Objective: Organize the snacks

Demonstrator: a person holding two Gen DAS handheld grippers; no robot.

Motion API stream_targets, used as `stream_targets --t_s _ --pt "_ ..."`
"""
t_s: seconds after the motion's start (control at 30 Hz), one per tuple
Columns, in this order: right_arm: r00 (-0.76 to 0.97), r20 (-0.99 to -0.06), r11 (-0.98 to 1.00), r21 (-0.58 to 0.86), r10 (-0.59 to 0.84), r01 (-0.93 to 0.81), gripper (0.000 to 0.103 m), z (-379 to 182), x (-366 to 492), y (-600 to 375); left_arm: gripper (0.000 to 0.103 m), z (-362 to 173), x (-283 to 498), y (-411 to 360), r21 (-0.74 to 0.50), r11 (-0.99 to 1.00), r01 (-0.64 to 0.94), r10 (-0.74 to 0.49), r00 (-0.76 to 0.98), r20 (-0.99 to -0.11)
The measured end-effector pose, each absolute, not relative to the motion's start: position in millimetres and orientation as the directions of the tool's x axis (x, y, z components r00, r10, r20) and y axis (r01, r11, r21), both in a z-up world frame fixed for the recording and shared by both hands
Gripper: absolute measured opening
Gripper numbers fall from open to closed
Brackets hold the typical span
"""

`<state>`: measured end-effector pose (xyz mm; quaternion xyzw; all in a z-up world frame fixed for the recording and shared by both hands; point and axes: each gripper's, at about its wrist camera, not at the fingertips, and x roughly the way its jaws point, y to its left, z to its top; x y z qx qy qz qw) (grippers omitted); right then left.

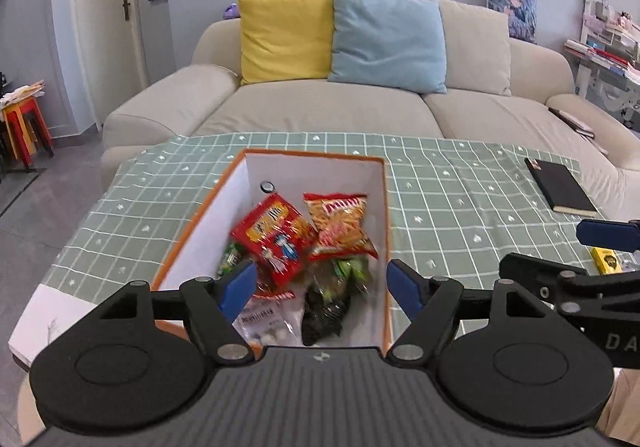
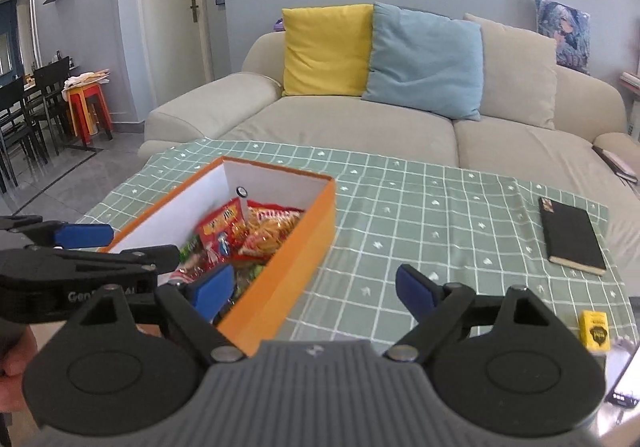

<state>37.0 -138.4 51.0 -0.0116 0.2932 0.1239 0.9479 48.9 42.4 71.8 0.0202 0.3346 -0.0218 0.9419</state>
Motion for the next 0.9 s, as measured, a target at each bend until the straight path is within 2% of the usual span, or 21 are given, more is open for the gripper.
stream_targets --t_s 0.47,0.9 --pt "0.781 -0.601 0.983 0.052 0.17 -0.173 0.085 22 34 -166 0.087 43 47 16 0.061 0.994 0.086 -0.019 0.712 -0.702" --pt "0.789 -0.593 0.984 0.034 0.159 -0.173 0.085 24 32 -161 0.087 44 46 17 0.062 0.994 0.088 -0.018 0.707 -0.707"
